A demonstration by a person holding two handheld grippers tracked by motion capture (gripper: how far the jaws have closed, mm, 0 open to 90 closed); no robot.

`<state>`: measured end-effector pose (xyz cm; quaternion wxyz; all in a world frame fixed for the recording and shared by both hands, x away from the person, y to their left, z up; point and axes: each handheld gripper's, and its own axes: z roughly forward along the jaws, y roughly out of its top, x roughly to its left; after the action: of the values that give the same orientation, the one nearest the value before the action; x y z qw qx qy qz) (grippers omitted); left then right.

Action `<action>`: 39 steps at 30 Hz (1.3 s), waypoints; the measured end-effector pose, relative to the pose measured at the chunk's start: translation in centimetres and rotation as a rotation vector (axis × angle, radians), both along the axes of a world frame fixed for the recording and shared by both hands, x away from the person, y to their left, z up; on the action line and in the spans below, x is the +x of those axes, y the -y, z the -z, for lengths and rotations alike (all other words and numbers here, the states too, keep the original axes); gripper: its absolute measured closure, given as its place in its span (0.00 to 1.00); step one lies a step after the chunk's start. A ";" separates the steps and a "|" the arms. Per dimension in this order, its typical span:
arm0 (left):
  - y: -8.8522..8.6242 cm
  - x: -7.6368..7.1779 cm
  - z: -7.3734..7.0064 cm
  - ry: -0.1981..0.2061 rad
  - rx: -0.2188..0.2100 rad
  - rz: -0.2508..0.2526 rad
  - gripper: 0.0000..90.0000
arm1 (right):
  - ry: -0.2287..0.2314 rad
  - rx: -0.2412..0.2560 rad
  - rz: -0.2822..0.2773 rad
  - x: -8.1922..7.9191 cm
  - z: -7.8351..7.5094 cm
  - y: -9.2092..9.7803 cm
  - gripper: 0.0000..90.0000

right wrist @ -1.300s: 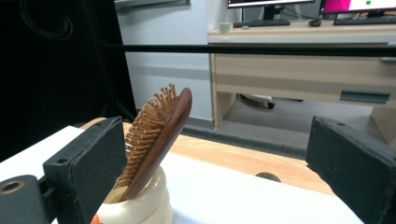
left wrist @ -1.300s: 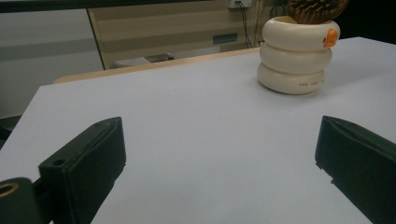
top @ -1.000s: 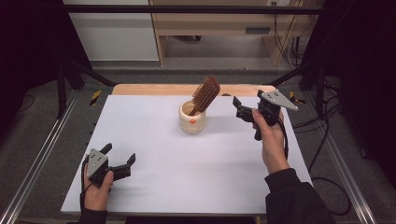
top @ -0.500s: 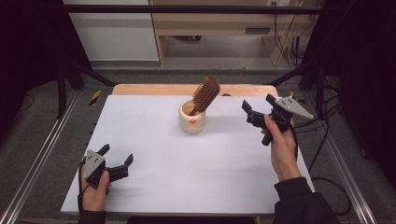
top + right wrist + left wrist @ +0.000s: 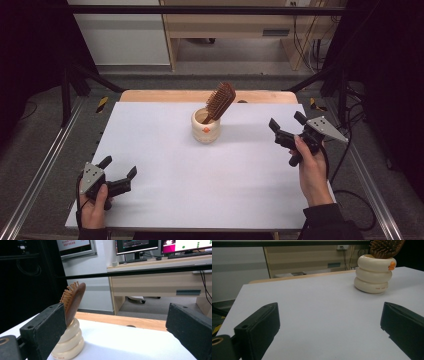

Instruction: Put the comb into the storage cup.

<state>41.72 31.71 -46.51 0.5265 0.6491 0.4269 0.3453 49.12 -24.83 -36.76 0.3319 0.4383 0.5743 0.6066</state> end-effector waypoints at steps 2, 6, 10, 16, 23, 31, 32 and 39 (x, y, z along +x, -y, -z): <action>-0.1 -0.1 0.0 0.002 -0.013 0.004 0.03 | -0.002 0.002 0.001 -0.3 0.3 0.5 0.03; -0.4 -0.3 0.1 0.003 -0.016 0.007 0.03 | -0.002 -0.006 0.007 -0.9 0.9 1.4 0.03; -0.5 -0.3 0.2 0.001 -0.022 0.004 0.03 | -0.005 0.000 0.017 -1.3 1.4 2.4 0.03; -0.5 -0.3 0.2 0.001 -0.024 0.014 0.02 | -0.010 -0.003 0.040 -2.1 2.1 3.6 0.03; -0.6 -0.6 0.2 0.001 -0.023 0.026 0.02 | -0.007 -0.026 0.073 -3.3 3.1 4.5 0.03; -2.1 -1.6 -0.1 0.006 -0.095 0.030 0.02 | -0.008 -0.061 0.060 -4.7 4.3 5.3 0.02; -2.2 -1.7 -0.1 0.008 -0.097 0.024 0.02 | -0.007 -0.065 0.054 -4.8 4.5 5.4 0.02; -2.5 -1.6 0.0 0.036 -0.090 0.027 0.02 | -0.010 -0.080 0.043 -6.0 6.2 5.7 0.03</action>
<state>40.12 34.17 -46.48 0.5673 0.6241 0.4239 0.3301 43.11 -30.49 -43.00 0.3594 0.4398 0.5901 0.5737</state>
